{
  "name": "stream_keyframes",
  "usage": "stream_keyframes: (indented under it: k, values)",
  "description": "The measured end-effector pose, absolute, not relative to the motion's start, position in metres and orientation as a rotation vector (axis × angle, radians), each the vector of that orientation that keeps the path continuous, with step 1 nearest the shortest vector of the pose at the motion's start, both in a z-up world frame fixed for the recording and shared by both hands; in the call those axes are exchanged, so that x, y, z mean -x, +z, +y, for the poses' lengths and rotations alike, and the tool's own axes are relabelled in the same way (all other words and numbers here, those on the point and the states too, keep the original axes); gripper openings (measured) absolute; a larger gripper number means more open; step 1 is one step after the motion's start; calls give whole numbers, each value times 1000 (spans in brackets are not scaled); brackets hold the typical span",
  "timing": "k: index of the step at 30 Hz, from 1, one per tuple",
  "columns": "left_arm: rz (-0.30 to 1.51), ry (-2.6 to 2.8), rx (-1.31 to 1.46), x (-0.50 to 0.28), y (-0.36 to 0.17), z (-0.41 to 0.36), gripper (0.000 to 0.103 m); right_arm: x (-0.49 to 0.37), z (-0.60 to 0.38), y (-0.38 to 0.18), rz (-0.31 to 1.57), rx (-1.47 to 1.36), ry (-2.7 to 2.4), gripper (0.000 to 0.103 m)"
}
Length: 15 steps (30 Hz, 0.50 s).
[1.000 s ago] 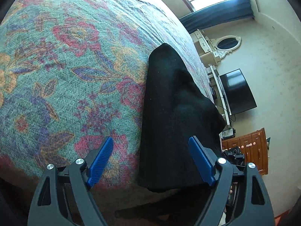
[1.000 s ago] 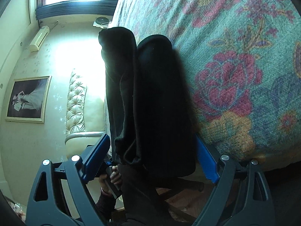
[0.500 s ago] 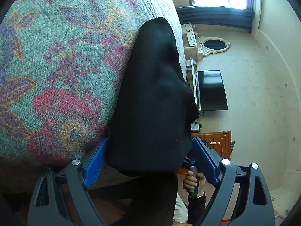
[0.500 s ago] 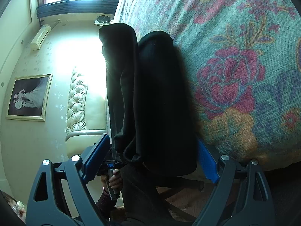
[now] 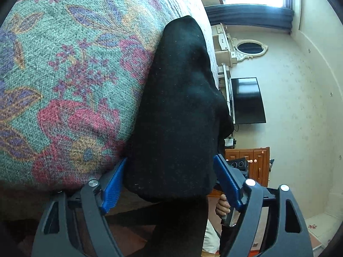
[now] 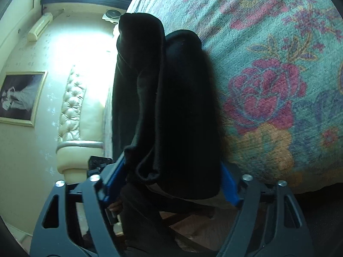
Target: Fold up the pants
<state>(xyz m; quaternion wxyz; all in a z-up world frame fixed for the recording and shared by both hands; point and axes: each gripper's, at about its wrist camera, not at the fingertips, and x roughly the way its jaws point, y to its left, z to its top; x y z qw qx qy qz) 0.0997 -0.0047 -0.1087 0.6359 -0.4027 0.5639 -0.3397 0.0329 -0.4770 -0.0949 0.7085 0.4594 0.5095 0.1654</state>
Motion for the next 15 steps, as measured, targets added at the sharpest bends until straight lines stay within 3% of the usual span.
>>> stream_keyframes:
  k: [2, 5, 9, 15]
  values:
    - [1296, -766, 907, -100, -108, -3, 62, -28, -483, -99, 1122, -1029, 369, 46]
    - [1282, -758, 849, -98, -102, -9, 51, -21, -488, -102, 1089, -1066, 379, 38]
    - [1218, -781, 790, -96, -88, -16, 41, -23, -487, -82, 1045, -1008, 405, 33]
    - [1211, -748, 813, -87, -103, -19, 37, -22, -491, -87, 1051, -978, 421, 32]
